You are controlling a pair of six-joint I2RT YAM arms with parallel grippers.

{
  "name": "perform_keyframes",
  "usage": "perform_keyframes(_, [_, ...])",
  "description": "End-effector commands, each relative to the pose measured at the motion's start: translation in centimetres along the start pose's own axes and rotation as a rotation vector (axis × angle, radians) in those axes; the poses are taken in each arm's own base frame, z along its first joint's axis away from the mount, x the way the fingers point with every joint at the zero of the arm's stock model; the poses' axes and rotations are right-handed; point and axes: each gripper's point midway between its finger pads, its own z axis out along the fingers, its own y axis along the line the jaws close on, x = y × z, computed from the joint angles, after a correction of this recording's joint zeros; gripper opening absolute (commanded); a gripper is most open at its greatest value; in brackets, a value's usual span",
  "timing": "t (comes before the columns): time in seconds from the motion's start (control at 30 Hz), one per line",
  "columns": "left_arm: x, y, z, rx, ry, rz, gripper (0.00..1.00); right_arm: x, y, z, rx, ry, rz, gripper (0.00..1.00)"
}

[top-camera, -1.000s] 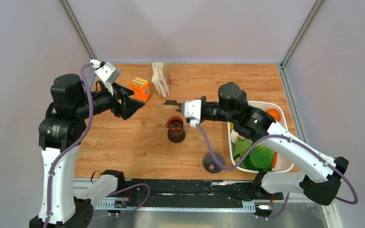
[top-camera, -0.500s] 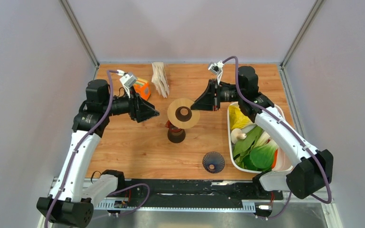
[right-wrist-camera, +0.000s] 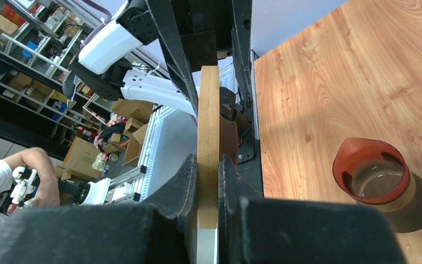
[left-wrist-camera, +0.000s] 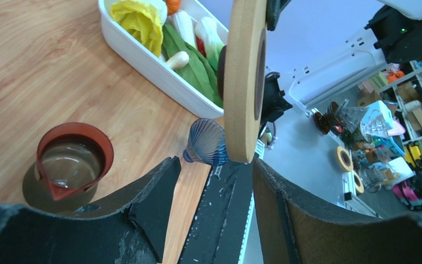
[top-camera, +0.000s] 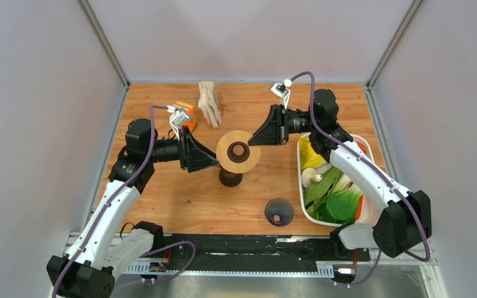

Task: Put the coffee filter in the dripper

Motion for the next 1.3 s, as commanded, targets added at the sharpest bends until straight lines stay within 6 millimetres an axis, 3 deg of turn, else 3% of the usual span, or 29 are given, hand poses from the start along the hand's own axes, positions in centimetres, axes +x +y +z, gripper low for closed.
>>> perform_keyframes(0.0, [-0.8,-2.0,0.1,0.085,-0.031,0.041,0.61,-0.5,0.4,0.2,-0.028,-0.009,-0.025,0.0])
perform_keyframes(0.13, [-0.7,-2.6,0.5,0.12,-0.031,0.025,0.6,-0.2,0.2,0.3,-0.033,-0.009,-0.017,0.0])
perform_keyframes(0.33, [-0.7,-2.2,1.2,0.134,-0.042,0.008,0.43,0.1,0.1,0.6,-0.043,-0.005,0.0,0.0])
perform_keyframes(0.4, [-0.7,-2.1,1.4,0.139,-0.043,-0.001,0.35,0.2,-0.5,0.7,-0.032,-0.007,0.015,0.0])
perform_keyframes(0.47, [-0.5,-2.1,1.5,0.148,-0.046,-0.02,0.15,0.3,-1.0,0.8,-0.024,-0.007,0.03,0.0])
perform_keyframes(0.53, [-0.1,-1.9,1.5,0.146,-0.048,-0.055,0.02,0.2,-1.6,0.9,-0.01,-0.014,0.039,0.01])
perform_keyframes(0.57, [0.3,-1.6,1.6,0.143,-0.043,-0.094,0.01,0.1,-1.9,1.0,0.0,-0.02,0.037,0.09])
perform_keyframes(0.6, [0.4,-1.5,1.7,0.142,-0.049,-0.105,0.0,-0.2,-2.4,1.0,0.018,-0.025,0.038,0.24])
perform_keyframes(0.67, [1.0,-0.9,1.7,0.131,-0.054,-0.203,0.0,-0.9,-4.0,0.8,0.089,-0.047,0.025,0.59])
perform_keyframes(0.77, [2.3,0.3,1.5,0.123,-0.073,-0.312,0.0,-2.1,-7.9,-0.5,0.277,-0.079,-0.027,0.82])
perform_keyframes(0.97, [2.9,2.8,0.6,0.093,-0.115,-0.495,0.0,-2.0,-13.4,-3.7,0.53,-0.087,-0.074,0.9])
perform_keyframes(1.27, [3.8,6.8,0.5,0.016,-0.089,-0.659,0.0,-0.7,-14.2,-4.6,0.586,-0.057,-0.121,0.94])
